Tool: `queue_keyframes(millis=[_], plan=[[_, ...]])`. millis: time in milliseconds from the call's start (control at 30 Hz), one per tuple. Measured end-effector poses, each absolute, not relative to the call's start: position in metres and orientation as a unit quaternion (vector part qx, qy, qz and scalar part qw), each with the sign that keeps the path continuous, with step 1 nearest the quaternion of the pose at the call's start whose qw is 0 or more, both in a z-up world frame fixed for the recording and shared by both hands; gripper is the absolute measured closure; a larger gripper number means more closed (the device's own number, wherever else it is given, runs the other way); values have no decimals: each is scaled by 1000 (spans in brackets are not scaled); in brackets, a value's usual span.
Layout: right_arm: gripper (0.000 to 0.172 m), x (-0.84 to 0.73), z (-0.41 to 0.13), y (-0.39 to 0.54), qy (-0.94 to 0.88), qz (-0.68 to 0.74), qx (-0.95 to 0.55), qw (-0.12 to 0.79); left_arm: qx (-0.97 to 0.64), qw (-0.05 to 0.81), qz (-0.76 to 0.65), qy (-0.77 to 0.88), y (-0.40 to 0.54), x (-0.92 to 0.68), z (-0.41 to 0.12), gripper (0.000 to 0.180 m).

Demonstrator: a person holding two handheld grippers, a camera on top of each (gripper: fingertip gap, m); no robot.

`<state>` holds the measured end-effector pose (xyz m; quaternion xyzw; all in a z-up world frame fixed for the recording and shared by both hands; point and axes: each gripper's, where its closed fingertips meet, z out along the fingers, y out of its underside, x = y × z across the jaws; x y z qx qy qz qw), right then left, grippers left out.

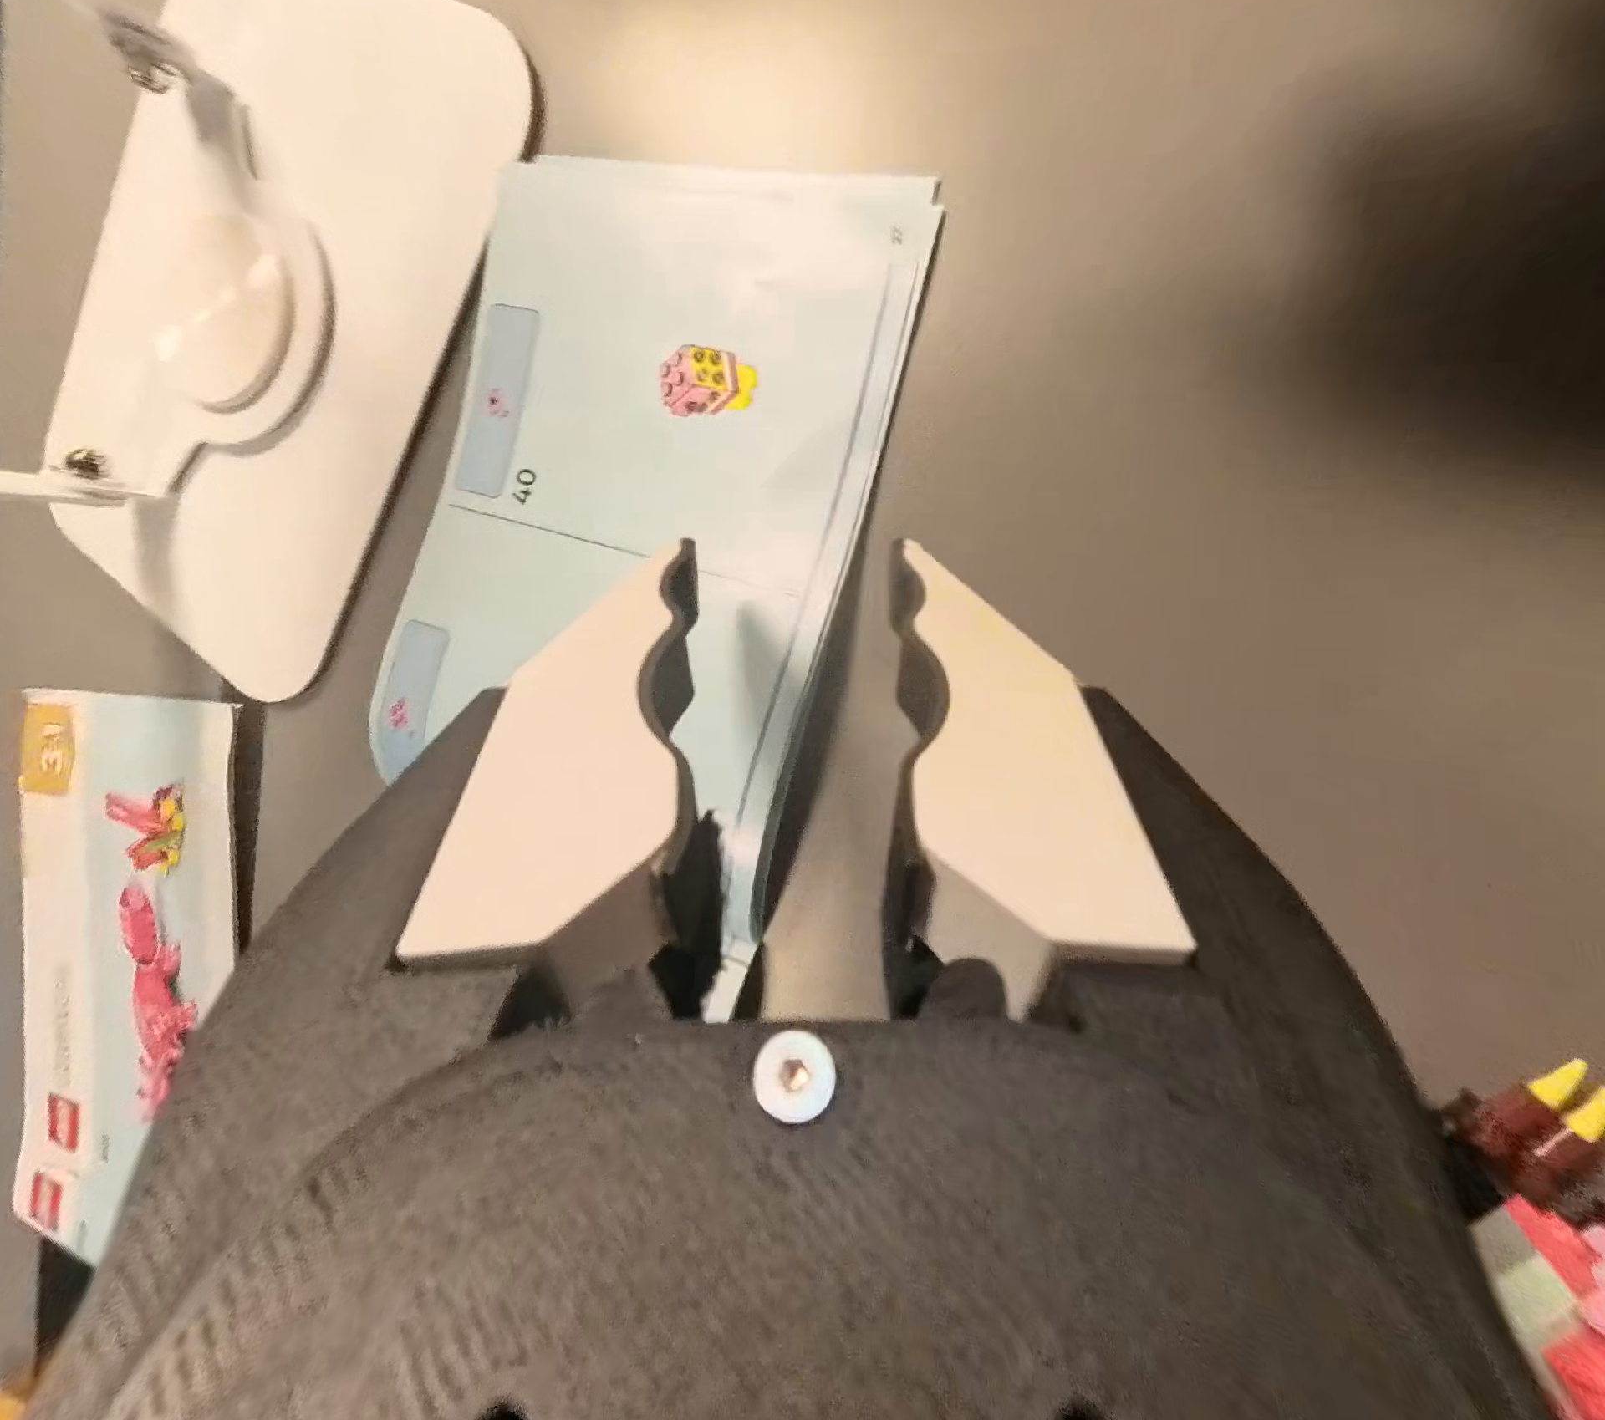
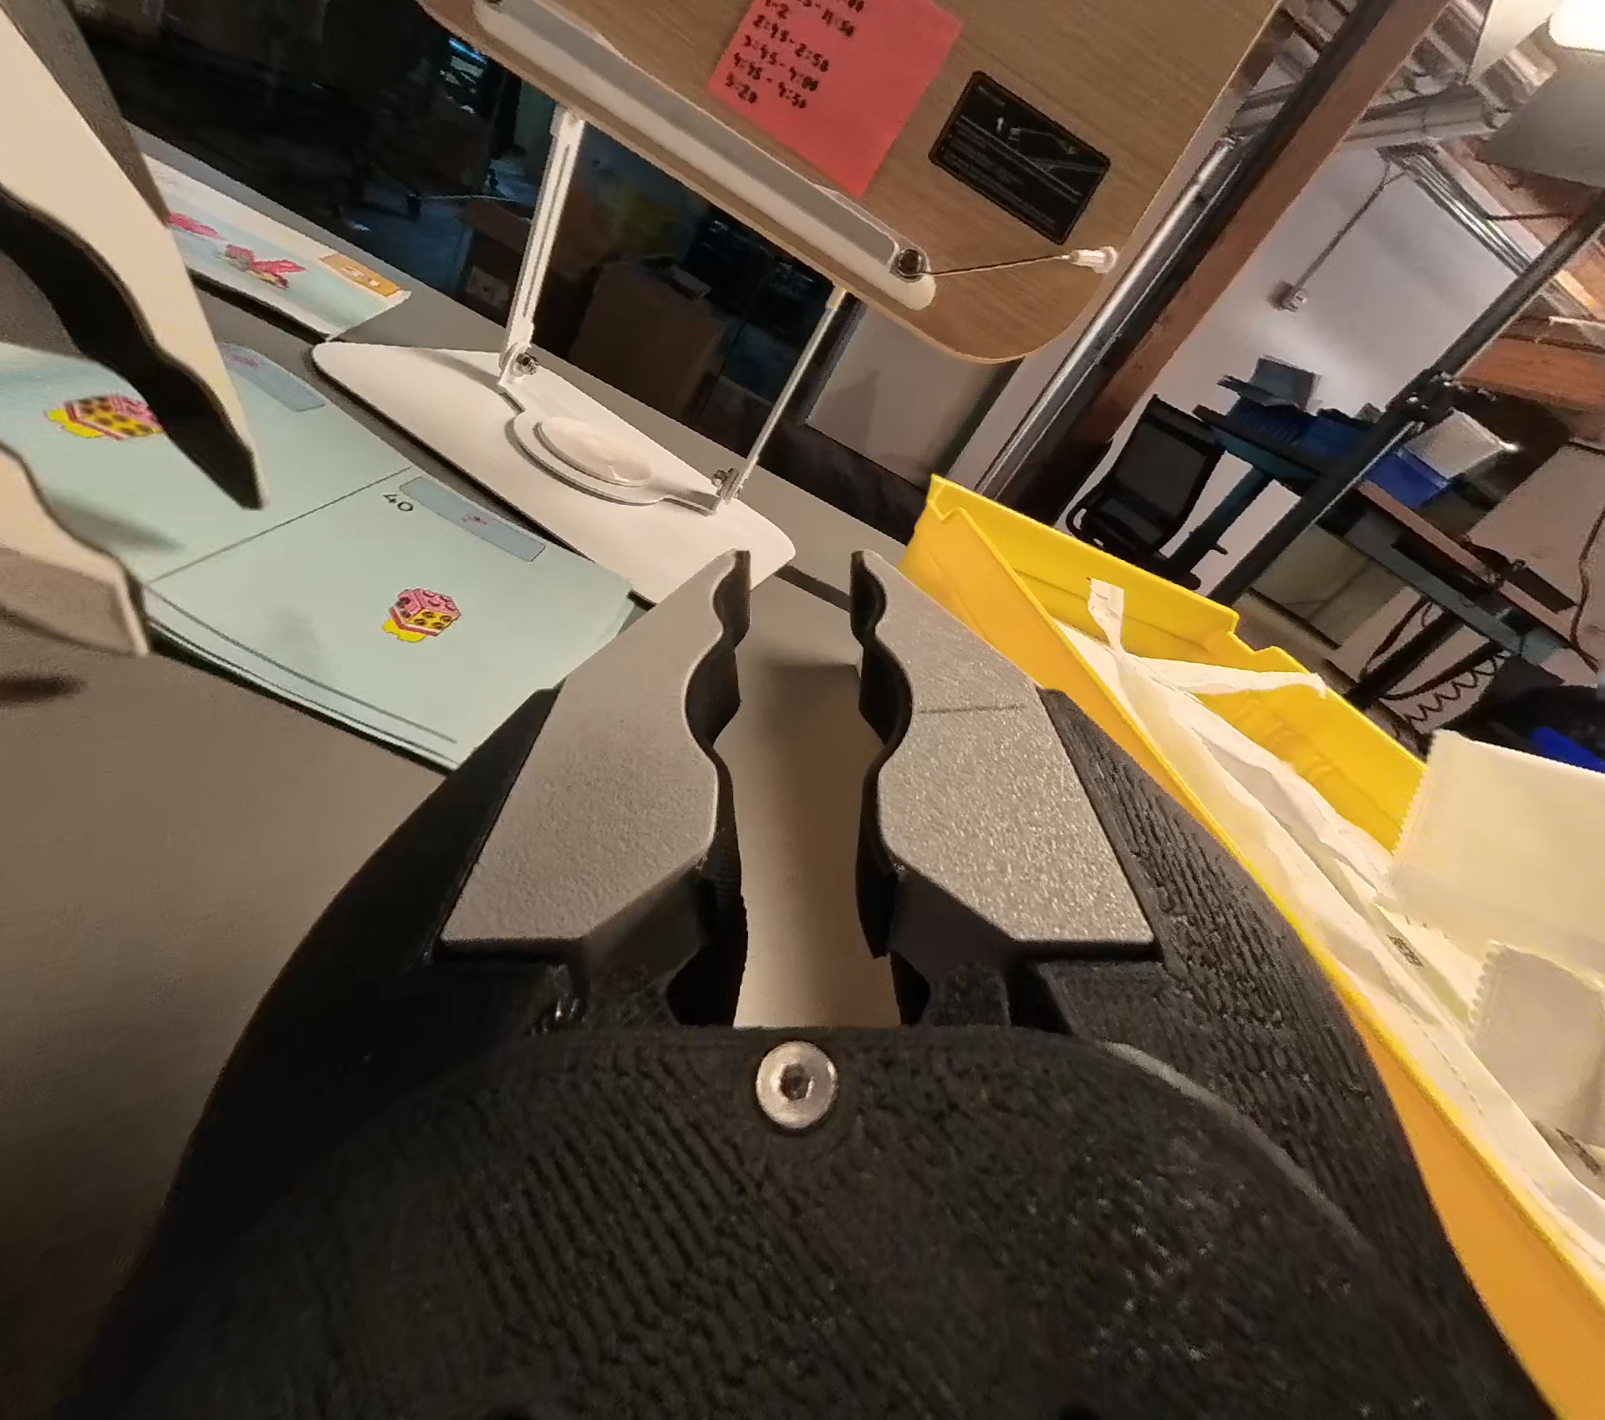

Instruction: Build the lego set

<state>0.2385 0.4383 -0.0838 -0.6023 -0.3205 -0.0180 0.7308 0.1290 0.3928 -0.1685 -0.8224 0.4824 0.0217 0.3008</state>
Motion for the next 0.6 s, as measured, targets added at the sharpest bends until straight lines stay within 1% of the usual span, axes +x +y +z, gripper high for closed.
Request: queue_keyframes(millis=[67, 300, 367, 467, 567, 600], plan=[[151, 240, -83, 439, -315, -16, -603, 733, -825, 271, 34, 495, 392, 127, -176, 133], [152, 242, -82, 439, -309, -13, -605, 734, -810, 286, 73, 506, 402, 125, -169, 162], [152, 242, -82, 439, -311, -13, -605, 733, -800, 308, 105, 505, 408, 121, -163, 180], [151, 238, -83, 437, -322, -8, -600, 733, -784, 326, 152, 507, 413, 113, -157, 180], [151, 230, -82, 432, -338, 7, -586, 736, -785, 323, 127, 513, 408, 118, -163, 180], [151, 229, -82, 432, -339, 6, -586, 736, -786, 323, 110, 516, 405, 122, -165, 175]])
